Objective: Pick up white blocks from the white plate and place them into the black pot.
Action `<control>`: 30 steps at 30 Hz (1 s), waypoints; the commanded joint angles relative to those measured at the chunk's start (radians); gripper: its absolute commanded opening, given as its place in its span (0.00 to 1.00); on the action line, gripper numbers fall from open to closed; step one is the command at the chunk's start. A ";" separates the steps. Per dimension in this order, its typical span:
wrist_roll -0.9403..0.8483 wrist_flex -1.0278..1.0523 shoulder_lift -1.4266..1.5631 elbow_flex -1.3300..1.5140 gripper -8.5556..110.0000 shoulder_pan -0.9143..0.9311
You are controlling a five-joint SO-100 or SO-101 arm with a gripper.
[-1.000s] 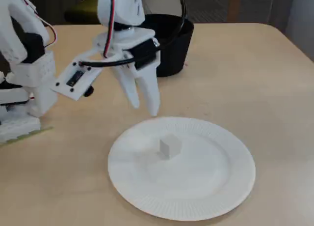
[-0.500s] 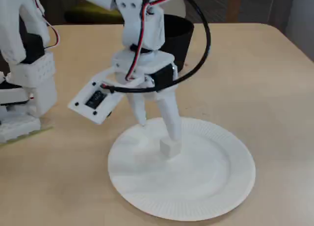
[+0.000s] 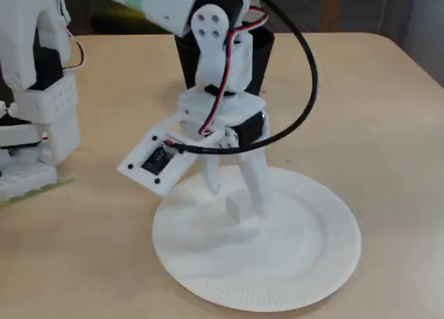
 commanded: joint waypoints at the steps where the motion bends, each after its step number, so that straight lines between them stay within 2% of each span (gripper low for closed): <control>1: 0.002 -0.026 -0.015 -0.051 0.32 0.003; 5: 0.020 -0.054 -0.069 -0.072 0.26 0.003; 10: 0.051 -0.123 -0.120 -0.092 0.05 0.002; 20: 0.021 -0.264 -0.069 -0.104 0.05 0.021; 27: -0.032 -0.661 0.086 -0.114 0.05 0.054; 30: -0.044 -0.746 0.141 -0.126 0.05 0.048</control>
